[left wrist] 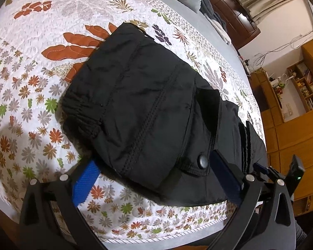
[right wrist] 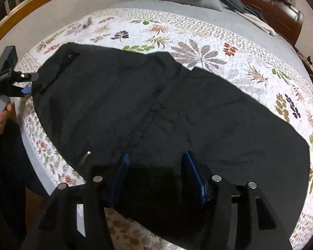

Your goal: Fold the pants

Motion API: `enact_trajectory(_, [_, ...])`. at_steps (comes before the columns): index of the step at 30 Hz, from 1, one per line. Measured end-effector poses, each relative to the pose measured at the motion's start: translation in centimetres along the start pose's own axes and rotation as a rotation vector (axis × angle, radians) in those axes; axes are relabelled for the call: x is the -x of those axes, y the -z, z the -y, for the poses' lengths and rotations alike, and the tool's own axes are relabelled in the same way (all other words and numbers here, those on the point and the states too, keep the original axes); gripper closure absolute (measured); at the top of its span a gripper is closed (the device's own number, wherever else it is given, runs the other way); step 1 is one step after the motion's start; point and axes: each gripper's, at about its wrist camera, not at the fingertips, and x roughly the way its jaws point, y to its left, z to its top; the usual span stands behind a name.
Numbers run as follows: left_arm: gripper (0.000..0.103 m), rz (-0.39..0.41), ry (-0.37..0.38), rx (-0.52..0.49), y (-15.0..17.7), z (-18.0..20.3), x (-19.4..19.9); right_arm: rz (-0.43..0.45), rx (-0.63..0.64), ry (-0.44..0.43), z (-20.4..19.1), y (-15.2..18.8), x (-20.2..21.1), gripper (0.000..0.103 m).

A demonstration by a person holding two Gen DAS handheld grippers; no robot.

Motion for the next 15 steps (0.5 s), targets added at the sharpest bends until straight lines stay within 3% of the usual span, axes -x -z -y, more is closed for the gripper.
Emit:
enact_trajectory(6, [0.003,0.013,-0.013,0.013,-0.1,0.2,0.2,0.07,-0.085,0.028,3.4,1.2,5.0,0.047])
enact_trajectory(12, [0.003,0.077,-0.008,0.095,0.6,0.1,1.8,-0.045,-0.049,0.073,3.6,3.8,2.4,0.046])
enact_trajectory(15, [0.003,0.12,0.019,0.165,1.2,-0.6,3.2,-0.093,0.038,0.068,2.7,3.1,2.3,0.048])
